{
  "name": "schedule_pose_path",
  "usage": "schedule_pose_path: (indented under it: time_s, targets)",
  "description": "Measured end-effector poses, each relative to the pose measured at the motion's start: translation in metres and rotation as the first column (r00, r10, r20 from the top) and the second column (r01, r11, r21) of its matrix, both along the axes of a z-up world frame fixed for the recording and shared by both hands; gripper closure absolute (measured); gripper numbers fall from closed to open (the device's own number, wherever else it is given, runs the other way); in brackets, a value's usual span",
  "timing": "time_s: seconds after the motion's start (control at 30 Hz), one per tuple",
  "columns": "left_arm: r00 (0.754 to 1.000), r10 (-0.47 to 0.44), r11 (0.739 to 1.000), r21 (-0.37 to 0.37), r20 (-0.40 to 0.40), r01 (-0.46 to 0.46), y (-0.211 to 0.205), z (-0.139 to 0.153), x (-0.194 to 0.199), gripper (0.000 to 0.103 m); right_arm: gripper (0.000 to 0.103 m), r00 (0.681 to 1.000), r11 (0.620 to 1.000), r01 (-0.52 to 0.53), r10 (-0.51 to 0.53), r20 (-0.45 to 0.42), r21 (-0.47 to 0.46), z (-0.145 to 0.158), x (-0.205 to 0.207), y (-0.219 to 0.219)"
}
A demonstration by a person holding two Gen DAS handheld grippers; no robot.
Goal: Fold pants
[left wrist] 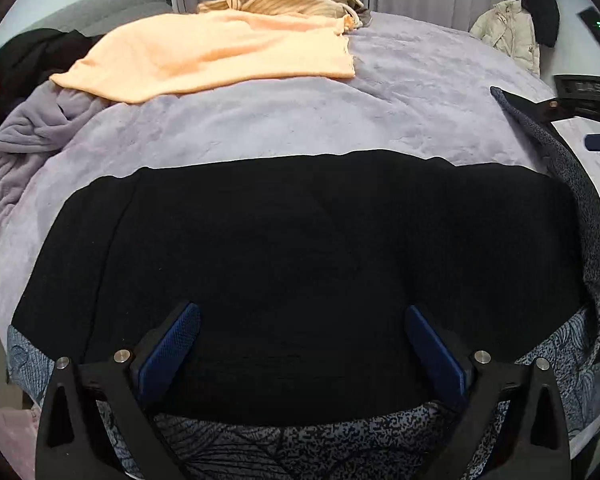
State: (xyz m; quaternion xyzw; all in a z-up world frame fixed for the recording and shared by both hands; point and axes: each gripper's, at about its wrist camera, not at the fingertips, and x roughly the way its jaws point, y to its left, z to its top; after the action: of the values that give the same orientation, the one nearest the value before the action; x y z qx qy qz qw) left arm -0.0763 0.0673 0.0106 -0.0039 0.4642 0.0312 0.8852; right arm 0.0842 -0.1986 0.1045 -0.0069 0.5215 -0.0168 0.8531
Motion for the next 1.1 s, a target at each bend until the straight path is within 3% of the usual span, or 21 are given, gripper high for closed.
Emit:
schedule_pose_path:
  time_s: [0.1,0.17,0.2,0.23,0.27,0.3,0.37,0.53,0.6,0.67,0.7,0.77,0.8,0.87,0.9,0.97,1.1]
  targets:
    - [1.000,-0.017,1.000,-0.016,0.013,0.017,0.006,0.003,-0.007,0.000,0.000,0.995,0.991,0.003,-0.016,-0.095,-0.136,-0.043,0.027,0.011]
    - [1.000,-0.024,0.999,-0.023,0.007,0.024,0.010,0.006,-0.011,0.001,0.010,0.980,0.978,-0.006,-0.035,-0.194,-0.208,-0.072,0.036,0.011]
    - [1.000,-0.025,0.999,-0.026,0.001,0.025,0.012,0.007,-0.012,0.001,0.013,0.979,0.983,0.024,-0.060,-0.193,-0.182,-0.077,0.033,0.005]
    - [0.999,-0.036,0.999,-0.033,-0.005,0.036,0.014,0.009,-0.014,0.001,0.031,0.982,0.986,0.060,-0.086,-0.168,-0.154,-0.073,0.025,-0.003]
    - [0.999,-0.046,0.998,-0.036,-0.005,0.046,0.016,0.009,-0.016,0.001,0.060,0.982,0.983,0.094,-0.118,-0.149,-0.157,-0.066,0.016,-0.012]
    - [0.998,-0.057,0.998,-0.039,-0.003,0.057,0.018,0.009,-0.017,0.001,0.066,0.979,0.980,0.128,-0.149,-0.138,-0.153,-0.059,0.004,-0.023]
    - [0.997,-0.072,0.997,-0.042,0.003,0.072,0.019,0.008,-0.016,0.001,0.068,0.971,0.978,0.194,-0.202,-0.130,-0.076,-0.046,-0.018,-0.048]
    - [0.998,-0.065,0.998,-0.026,0.000,0.065,0.013,0.006,-0.009,0.001,0.068,0.955,0.958,0.281,-0.285,-0.083,-0.050,-0.021,-0.051,-0.083]
    - [0.998,-0.061,0.998,-0.022,0.003,0.061,0.012,0.006,-0.005,0.001,0.063,0.961,0.962,0.255,-0.263,-0.081,-0.103,-0.020,-0.040,-0.075]
    - [0.998,-0.058,0.998,-0.016,0.004,0.058,0.009,0.005,-0.003,0.001,0.048,0.966,0.956,0.226,-0.245,-0.087,-0.187,-0.028,-0.013,-0.062]
    - [0.998,-0.058,0.998,-0.017,0.006,0.058,0.008,0.006,-0.004,0.001,0.046,0.967,0.947,0.196,-0.230,-0.110,-0.256,-0.039,0.005,-0.052]
    - [0.998,-0.060,0.998,-0.020,0.008,0.060,0.007,0.007,-0.004,0.001,0.047,0.968,0.942,0.138,-0.194,-0.160,-0.307,-0.058,0.043,-0.046]
    - [0.998,-0.060,0.998,-0.022,0.007,0.060,0.009,0.008,-0.007,0.001,0.051,0.965,0.940,0.118,-0.184,-0.185,-0.320,-0.068,0.054,-0.043]
    - [0.998,-0.055,0.998,-0.025,0.002,0.055,0.010,0.008,-0.009,0.001,0.089,0.970,0.941,0.107,-0.170,-0.174,-0.321,-0.070,0.057,-0.044]
    - [0.999,-0.053,0.998,-0.026,-0.001,0.053,0.010,0.009,-0.010,0.001,0.095,0.973,0.946,0.124,-0.176,-0.151,-0.301,-0.063,0.050,-0.049]
    - [0.999,-0.047,0.998,-0.031,-0.010,0.047,0.011,0.010,-0.010,0.001,0.096,0.976,0.961,0.175,-0.197,-0.089,-0.215,-0.042,0.028,-0.069]
    - [0.996,-0.079,0.994,-0.081,-0.038,0.076,0.012,0.019,-0.005,0.001,0.096,0.955,0.951,0.295,-0.290,0.057,-0.094,0.007,-0.039,-0.131]
